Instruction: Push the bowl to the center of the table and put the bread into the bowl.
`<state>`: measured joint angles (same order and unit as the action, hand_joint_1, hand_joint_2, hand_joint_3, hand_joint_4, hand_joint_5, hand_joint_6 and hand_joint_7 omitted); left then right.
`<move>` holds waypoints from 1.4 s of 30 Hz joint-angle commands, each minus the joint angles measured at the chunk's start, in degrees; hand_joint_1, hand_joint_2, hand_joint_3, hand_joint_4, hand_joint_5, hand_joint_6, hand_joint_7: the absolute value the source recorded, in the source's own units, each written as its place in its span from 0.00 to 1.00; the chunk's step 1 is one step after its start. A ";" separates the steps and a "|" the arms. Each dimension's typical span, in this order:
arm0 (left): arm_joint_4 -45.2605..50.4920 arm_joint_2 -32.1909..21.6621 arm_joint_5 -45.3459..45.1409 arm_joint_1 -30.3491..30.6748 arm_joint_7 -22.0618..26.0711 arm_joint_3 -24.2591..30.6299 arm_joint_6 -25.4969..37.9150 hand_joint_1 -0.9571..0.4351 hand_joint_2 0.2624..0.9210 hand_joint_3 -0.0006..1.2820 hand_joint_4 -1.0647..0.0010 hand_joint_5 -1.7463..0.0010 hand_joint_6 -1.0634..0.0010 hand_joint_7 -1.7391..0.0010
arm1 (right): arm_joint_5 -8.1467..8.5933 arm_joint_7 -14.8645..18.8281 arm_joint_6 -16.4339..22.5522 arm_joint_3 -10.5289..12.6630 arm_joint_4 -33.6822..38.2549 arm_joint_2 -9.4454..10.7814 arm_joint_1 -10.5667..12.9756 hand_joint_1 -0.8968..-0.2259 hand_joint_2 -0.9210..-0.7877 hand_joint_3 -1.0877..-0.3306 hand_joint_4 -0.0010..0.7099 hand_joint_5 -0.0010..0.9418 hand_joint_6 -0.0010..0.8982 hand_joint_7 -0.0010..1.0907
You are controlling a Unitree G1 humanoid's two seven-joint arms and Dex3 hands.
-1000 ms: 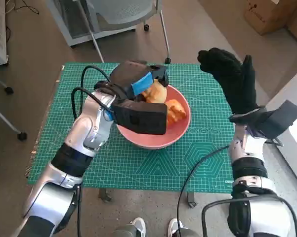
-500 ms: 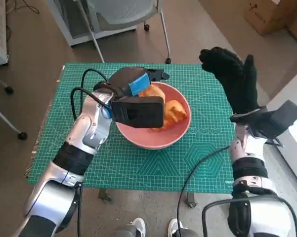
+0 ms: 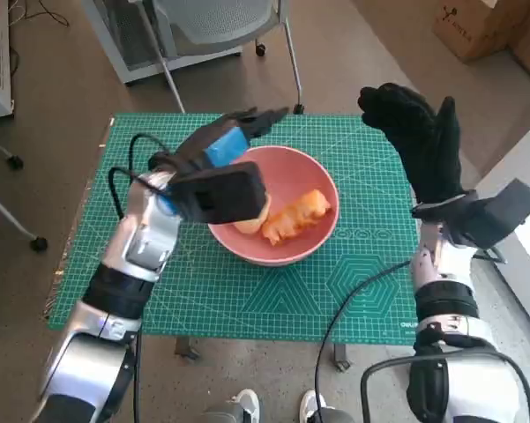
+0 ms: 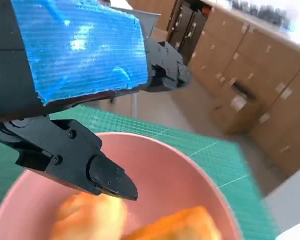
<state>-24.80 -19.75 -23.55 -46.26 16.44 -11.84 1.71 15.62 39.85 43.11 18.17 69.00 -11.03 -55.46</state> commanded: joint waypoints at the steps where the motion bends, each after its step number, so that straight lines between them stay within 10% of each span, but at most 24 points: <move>1: 1.65 0.01 6.49 5.10 -4.69 5.78 -10.25 0.47 0.84 0.00 1.00 1.00 0.86 1.00 | 0.73 0.01 -1.13 0.81 0.77 0.57 -0.33 0.34 0.00 0.55 0.27 0.00 0.37 0.00; 13: -0.31 6.48 27.76 10.62 -8.82 19.39 -32.79 0.33 0.99 0.12 1.00 1.00 0.89 1.00 | 1.62 -1.86 -0.45 2.08 0.15 1.88 -1.55 0.36 0.00 0.54 0.30 0.01 0.39 0.01; 42: 15.70 3.22 37.18 19.35 -2.91 24.93 -23.00 0.14 1.00 0.33 0.94 0.99 0.88 0.99 | -0.67 -5.91 0.24 -1.52 -4.49 2.86 -4.14 0.32 0.00 0.55 0.30 0.00 0.40 0.01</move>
<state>-10.62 -16.30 12.30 -28.10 12.73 13.01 -22.65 15.47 34.64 43.34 16.98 64.46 -8.42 -60.05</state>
